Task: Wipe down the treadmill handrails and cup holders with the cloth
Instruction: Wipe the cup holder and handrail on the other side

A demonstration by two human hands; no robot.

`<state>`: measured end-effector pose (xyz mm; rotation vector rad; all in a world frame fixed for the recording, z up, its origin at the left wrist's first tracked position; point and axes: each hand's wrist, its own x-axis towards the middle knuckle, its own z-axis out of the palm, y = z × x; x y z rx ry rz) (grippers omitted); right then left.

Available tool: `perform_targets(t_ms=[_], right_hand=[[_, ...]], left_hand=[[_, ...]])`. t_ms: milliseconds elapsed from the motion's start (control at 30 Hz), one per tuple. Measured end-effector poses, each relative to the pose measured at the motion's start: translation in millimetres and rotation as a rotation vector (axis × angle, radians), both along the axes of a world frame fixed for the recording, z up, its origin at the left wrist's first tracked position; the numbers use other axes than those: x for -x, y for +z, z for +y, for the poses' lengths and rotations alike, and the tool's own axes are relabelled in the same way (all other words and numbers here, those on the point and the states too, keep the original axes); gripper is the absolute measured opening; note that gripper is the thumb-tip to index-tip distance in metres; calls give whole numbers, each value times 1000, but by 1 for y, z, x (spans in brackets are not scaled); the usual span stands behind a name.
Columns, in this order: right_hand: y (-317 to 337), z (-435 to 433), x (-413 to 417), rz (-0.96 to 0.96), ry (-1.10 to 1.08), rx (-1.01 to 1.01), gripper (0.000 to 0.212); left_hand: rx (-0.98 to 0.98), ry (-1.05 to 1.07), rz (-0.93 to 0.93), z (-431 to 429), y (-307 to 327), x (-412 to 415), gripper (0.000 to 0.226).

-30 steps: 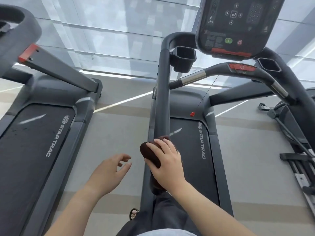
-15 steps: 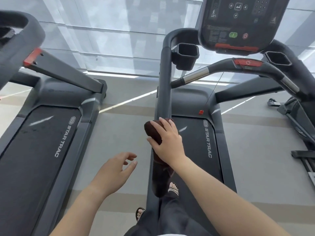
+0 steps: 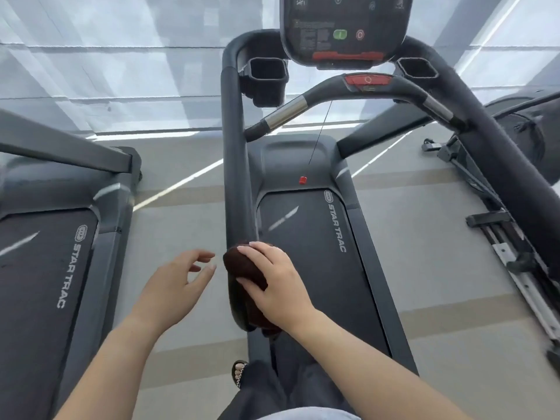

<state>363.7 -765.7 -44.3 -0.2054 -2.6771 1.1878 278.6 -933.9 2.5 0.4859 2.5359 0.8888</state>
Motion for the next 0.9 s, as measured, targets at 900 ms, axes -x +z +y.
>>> perform_targets(t_ms=[900], right_hand=[[8,266,-439,-29,-1038,7,43]], left_hand=[[-106,-1084,59,411,12,-333,20]])
